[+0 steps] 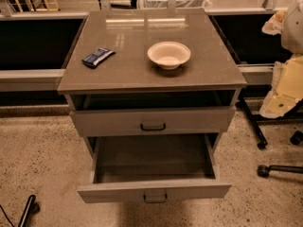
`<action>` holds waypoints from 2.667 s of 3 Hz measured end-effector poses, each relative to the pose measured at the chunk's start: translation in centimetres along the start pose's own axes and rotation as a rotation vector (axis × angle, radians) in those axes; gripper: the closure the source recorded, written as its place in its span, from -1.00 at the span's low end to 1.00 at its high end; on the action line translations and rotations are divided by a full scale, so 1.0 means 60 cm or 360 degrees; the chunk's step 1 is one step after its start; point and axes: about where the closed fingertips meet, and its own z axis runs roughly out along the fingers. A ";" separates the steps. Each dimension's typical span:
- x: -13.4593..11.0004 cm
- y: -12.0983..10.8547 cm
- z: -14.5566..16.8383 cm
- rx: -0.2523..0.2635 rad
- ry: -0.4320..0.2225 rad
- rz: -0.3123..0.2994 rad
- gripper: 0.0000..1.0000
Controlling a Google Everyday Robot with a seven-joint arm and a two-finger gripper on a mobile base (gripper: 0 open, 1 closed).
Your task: Close middle drawer
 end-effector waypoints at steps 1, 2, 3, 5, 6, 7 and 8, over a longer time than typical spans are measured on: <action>0.000 0.000 0.000 0.0000 0.0000 0.0000 -1.00; -0.005 0.031 0.040 -0.0179 -0.0081 -0.0027 -1.00; -0.024 0.130 0.103 -0.0438 -0.0296 -0.0045 -1.00; -0.028 0.282 0.181 -0.0698 -0.0626 0.0047 -1.00; -0.078 0.278 0.250 -0.0795 -0.0772 -0.0036 -1.00; -0.129 0.325 0.371 -0.0947 -0.1107 -0.0024 -1.00; -0.173 0.351 0.469 -0.0915 -0.1390 -0.0091 -1.00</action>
Offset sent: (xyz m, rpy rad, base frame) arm -0.0365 0.0412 -0.1083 0.2789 0.4226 0.2506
